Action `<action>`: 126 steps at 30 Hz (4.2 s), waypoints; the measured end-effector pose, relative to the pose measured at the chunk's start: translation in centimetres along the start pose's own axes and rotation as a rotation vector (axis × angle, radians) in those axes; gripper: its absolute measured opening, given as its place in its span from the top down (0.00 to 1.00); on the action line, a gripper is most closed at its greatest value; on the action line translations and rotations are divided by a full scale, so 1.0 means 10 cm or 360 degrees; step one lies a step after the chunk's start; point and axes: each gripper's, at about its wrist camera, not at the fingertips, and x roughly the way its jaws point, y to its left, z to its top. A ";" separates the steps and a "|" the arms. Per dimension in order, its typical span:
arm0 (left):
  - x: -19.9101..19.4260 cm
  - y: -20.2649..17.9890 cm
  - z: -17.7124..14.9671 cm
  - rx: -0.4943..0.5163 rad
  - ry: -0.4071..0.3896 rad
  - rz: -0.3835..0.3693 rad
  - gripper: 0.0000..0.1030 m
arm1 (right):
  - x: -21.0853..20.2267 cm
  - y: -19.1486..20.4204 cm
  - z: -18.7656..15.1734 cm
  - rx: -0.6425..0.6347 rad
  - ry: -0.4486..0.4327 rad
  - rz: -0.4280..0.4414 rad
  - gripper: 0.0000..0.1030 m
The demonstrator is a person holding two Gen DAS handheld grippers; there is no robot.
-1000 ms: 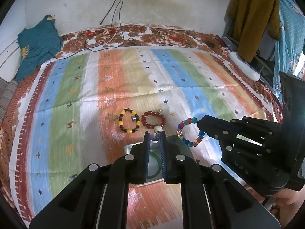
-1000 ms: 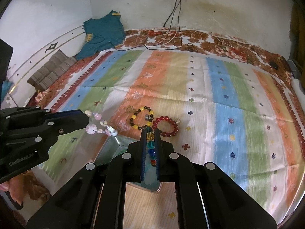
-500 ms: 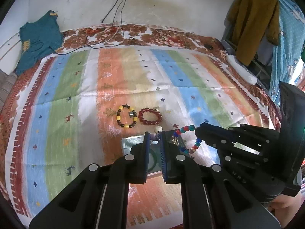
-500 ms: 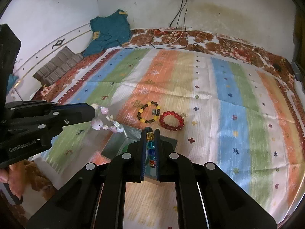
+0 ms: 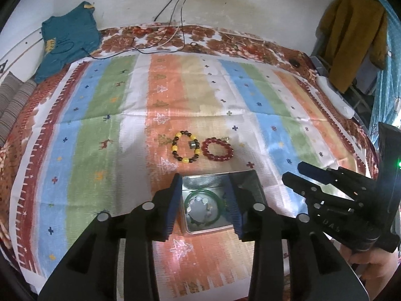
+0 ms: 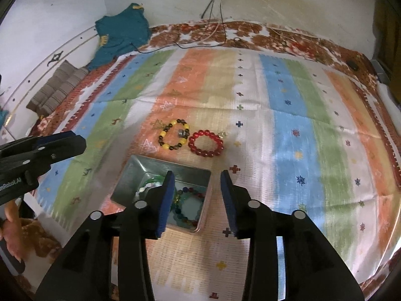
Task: Organize jewelry
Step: 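Open the left gripper over the tin while the right gripper releases the multicolour bracelet inside, then move both grippers forward toward the yellow-black and red bead bracelets, then grasp the yellow-black bead bracelet with the left gripper while the right gripper grasps the red bead bracelet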
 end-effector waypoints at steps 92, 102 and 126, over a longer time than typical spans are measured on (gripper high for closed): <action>2.25 0.54 0.52 0.0111 0.0568 0.0297 0.41 | 2.02 -0.40 0.53 0.0022 0.0541 -0.0204 0.30; 2.26 0.57 0.51 0.0121 0.0556 0.0316 0.85 | 2.07 -0.42 0.52 0.0008 0.0558 -0.0235 0.63; 1.76 0.27 0.81 0.0111 0.0329 0.0194 0.91 | 1.55 -0.40 0.82 0.0006 0.0279 -0.0141 0.87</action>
